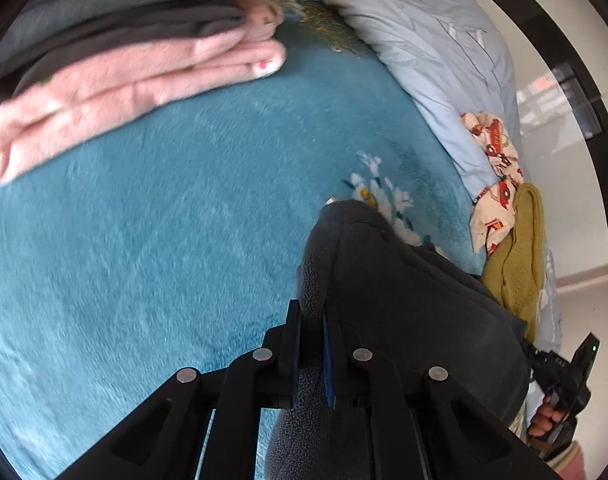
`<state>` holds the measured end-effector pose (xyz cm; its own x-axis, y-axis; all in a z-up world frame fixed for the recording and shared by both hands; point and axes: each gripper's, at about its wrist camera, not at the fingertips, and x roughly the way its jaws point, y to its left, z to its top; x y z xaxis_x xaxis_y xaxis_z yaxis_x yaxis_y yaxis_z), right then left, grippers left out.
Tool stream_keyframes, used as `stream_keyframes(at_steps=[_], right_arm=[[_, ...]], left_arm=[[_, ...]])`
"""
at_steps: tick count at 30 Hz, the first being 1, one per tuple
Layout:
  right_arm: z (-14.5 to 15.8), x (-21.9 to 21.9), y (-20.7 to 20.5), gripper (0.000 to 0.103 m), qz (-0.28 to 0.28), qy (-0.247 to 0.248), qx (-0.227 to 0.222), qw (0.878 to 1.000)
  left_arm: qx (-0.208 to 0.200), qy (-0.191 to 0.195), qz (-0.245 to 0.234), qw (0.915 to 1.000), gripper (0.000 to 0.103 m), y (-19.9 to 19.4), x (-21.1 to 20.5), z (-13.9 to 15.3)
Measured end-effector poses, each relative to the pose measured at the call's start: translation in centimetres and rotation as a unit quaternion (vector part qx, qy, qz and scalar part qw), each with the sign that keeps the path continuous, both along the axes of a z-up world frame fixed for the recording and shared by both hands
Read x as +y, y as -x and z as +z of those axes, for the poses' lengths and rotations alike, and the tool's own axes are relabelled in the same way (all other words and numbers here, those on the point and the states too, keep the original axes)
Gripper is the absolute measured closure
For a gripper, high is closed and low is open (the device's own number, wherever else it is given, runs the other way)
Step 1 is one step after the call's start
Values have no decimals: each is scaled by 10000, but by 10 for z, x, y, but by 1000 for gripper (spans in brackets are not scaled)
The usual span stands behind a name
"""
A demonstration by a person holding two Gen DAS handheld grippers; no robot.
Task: Fold clothes
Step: 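Grasp the folded jacket edge again with both grippers, then lift the folded dark jacket bundle off the blanket with both grippers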
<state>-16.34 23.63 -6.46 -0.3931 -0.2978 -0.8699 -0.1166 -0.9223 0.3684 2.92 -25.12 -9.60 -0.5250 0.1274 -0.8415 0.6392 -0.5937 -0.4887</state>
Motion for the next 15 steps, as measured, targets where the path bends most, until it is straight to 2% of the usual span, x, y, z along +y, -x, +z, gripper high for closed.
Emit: stream_keyframes(at_steps=[2, 4, 5, 6, 7, 8, 9, 11, 12, 15], right_arm=[[0, -2, 2, 97, 75, 103, -16, 9999], [3, -2, -3, 96, 177, 112, 21, 9998], [4, -1, -5, 93, 206, 150, 29, 9997], [5, 0, -8, 88, 233, 190, 36, 9995], [4, 4, -12, 70, 232, 330, 25, 9992], [4, 9, -16, 51, 230, 473, 13, 9986], [3, 15, -22, 44, 229, 635, 10, 9977], [1, 26, -34, 39, 226, 958, 3, 9951], [-2, 32, -39, 30, 202, 1070, -31, 9941], [-22, 55, -62, 22, 60, 1725, -330, 9844]], left_arm=[[70, -221, -59, 9997, 90, -1, -3, 1], [301, -622, 31, 9976, 89, -6, -4, -3], [416, -823, 76, 9957, 84, -9, -5, -5], [515, -1098, 144, 9925, 74, -13, -6, -11], [595, -1270, 179, 9899, 66, -17, -6, -14], [676, -1442, 215, 9870, 49, -20, -6, -17], [752, -1583, 211, 9843, 38, -29, -4, -20], [873, -1880, 170, 9781, 31, -42, 0, -27], [847, -2046, 152, 9751, 26, -48, 3, -33], [803, -2497, 93, 9649, 20, -65, 12, -49]])
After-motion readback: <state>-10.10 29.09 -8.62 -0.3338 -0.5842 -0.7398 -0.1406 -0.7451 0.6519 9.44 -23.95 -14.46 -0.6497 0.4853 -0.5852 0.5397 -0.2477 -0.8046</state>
